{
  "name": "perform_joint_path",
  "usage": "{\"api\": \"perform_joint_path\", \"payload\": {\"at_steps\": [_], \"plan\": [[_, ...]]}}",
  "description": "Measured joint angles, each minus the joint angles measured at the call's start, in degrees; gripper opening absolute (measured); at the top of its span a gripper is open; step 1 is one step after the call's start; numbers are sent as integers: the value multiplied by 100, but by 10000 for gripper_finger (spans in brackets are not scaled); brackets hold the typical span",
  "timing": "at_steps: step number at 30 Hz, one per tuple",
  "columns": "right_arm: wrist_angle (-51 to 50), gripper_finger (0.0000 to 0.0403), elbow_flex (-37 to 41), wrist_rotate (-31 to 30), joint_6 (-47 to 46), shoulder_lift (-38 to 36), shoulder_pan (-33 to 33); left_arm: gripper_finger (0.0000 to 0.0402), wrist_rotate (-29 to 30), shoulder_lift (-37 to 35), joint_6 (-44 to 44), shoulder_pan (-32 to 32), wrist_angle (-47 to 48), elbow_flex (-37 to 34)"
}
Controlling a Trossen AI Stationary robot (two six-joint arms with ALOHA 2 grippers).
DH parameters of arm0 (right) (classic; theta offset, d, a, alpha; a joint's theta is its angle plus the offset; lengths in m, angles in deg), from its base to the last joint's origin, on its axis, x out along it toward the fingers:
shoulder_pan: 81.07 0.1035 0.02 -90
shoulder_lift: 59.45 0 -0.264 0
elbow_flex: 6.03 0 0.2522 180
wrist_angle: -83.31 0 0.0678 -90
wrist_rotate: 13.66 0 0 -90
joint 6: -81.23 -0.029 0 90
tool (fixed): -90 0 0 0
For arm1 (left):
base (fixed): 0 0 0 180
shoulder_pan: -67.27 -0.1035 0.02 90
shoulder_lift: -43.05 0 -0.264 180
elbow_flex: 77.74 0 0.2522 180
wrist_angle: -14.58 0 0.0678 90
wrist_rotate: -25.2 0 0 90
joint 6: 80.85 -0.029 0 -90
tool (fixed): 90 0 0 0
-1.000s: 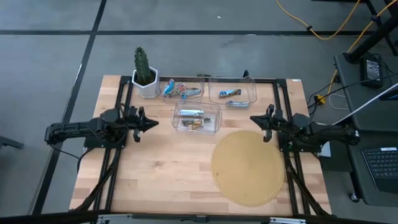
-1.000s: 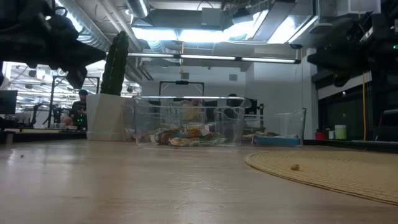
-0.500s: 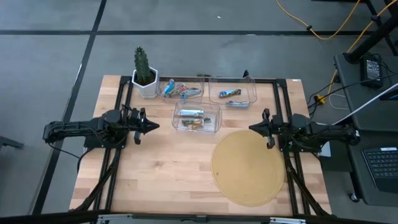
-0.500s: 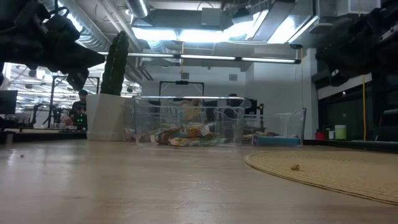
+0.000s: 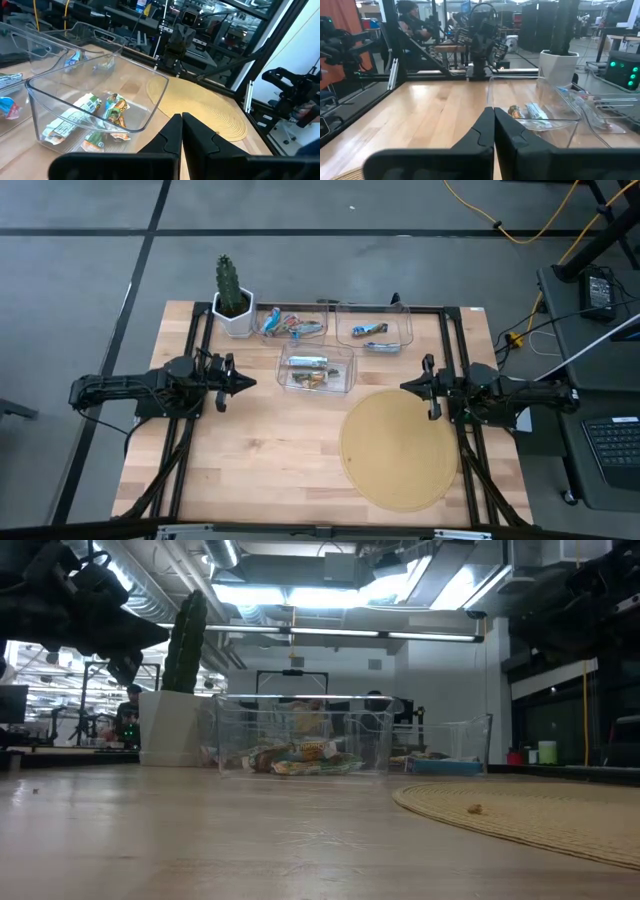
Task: Pick and place Granola Bars by type
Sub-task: Return to Home Position
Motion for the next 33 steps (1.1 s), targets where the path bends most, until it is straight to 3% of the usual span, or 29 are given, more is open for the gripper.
{"api": "perform_joint_path", "payload": {"at_steps": [33], "plan": [[-7,8,0,-17,4,4,0,10,3,0,4,0,0,0]]}}
